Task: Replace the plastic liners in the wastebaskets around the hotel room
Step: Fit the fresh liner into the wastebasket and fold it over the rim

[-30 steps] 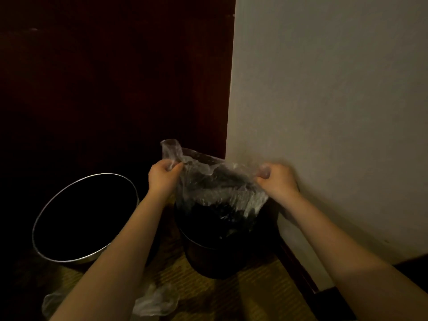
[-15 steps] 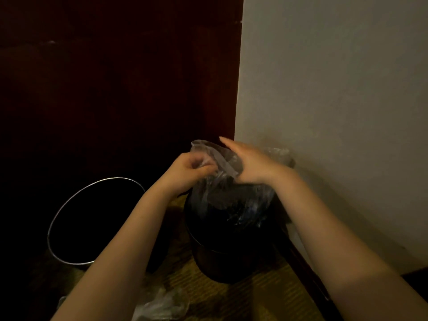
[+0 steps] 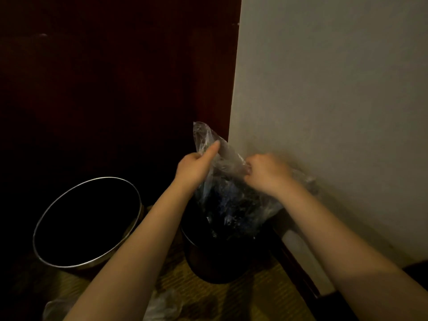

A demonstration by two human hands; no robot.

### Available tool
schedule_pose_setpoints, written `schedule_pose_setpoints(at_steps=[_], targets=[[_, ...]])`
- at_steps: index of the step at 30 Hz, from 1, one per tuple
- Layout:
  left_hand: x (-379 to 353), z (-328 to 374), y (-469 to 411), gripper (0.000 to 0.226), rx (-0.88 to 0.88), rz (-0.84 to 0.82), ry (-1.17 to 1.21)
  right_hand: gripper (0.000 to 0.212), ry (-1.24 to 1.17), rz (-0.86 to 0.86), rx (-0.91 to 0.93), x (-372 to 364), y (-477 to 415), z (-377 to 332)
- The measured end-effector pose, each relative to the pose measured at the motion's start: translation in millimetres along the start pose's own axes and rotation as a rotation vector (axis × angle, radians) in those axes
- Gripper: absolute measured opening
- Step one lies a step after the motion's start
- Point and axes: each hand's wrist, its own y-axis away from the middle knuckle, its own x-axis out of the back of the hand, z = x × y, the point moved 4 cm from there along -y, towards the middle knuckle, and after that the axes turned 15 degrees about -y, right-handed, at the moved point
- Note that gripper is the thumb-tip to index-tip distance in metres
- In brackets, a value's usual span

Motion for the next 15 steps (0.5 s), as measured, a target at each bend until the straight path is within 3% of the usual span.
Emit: schedule_pose_setpoints(at_steps=[5, 9, 12, 15], targets=[[-29, 3, 1, 0.025, 0.002, -0.111, 0.098, 0.010, -0.080, -0.112, 0.052, 4, 15, -15], [-32, -5, -6, 0.021, -0.034, -0.070, 0.132, 0.045, -0.452, -0.335, -0.065, 10, 21, -9], [-25, -3, -7, 0.023, -0.146, -0.065, -0.005, 0.043, -0.672, -0.270, -0.139, 13, 17, -6], [-6, 3, -5, 0.024, -0.273, -0.114, -0.285, 0.035, -0.515, -0.209, -0.107, 7, 8, -4]])
